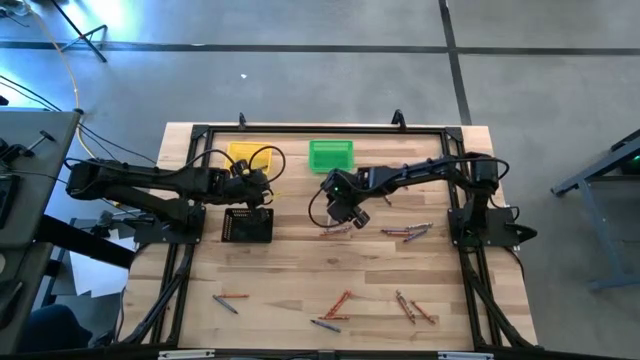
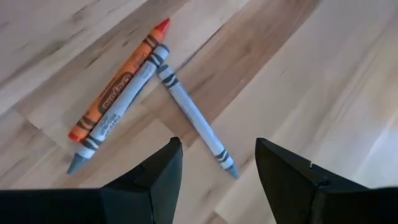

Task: Sort crayons
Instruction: Put the gray crayon into the green bin

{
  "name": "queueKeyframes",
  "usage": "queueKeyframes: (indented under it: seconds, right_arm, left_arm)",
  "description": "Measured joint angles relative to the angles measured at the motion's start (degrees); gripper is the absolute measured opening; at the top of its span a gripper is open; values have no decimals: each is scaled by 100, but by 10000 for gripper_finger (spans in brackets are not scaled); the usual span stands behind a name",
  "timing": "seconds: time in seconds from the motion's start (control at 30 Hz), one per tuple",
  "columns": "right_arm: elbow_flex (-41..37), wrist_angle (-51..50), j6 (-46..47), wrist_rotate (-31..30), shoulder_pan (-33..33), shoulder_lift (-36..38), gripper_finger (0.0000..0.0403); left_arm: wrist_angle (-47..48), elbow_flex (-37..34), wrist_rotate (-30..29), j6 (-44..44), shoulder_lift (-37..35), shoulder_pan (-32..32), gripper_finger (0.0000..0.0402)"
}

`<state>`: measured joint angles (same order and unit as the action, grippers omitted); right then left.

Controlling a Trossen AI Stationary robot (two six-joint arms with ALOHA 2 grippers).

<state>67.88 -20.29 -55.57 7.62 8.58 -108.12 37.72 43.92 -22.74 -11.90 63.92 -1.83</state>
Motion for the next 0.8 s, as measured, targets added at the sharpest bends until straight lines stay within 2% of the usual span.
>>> queueKeyframes:
  seconds: [0.2,0.6,0.8]
  right_arm:
    - [7,89,0,315,2,-177,197]
    - [11,147,-24,328,4,-443,196]
    - [11,20,414,315,4,-444,163]
  left_arm:
    - [-5,0,1,-4,2,0,90]
    - [-5,0,4,-110,2,0,90]
    - [-5,0,2,-151,2,0,90]
